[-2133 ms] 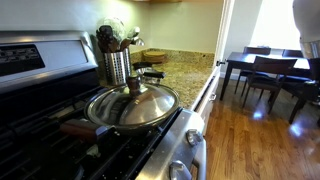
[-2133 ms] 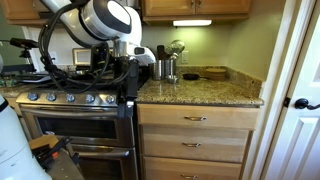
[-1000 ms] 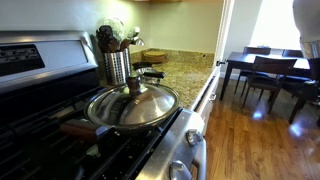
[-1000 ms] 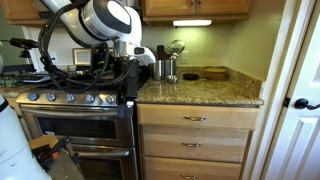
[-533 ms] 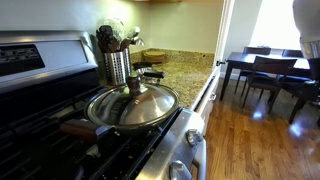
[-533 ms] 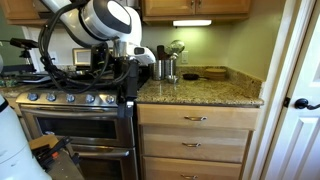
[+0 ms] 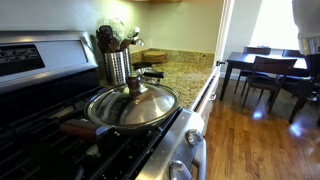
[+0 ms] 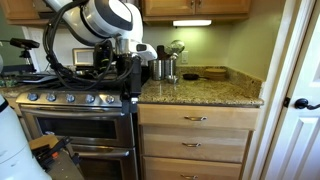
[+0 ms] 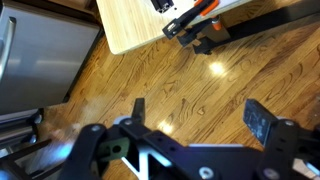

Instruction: Open the top drawer on the right

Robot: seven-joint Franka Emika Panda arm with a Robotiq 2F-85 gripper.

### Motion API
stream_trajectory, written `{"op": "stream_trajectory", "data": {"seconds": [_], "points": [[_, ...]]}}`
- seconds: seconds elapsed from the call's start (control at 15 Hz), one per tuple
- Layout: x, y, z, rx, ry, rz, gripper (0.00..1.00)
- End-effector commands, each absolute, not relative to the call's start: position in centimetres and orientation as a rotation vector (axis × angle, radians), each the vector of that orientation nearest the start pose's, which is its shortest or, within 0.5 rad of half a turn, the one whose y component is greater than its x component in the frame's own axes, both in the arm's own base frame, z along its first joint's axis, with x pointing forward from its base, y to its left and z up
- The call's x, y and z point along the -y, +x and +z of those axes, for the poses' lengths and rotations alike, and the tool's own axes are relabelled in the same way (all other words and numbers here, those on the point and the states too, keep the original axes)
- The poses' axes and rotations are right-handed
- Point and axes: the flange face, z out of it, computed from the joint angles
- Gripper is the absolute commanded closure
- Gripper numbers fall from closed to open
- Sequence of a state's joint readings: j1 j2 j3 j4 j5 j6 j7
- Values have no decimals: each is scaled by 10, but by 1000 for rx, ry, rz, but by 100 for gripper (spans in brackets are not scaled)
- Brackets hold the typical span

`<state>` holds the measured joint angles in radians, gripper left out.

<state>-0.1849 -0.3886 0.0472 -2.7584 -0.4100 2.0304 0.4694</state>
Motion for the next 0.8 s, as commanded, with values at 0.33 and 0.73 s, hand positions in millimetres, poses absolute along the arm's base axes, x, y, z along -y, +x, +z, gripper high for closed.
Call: {"op": "stream_trajectory", "data": {"seconds": [0.33, 0.73], "points": [[72, 384, 349, -458, -3435, 81, 0], [73, 414, 358, -273, -3385, -156, 0]]}}
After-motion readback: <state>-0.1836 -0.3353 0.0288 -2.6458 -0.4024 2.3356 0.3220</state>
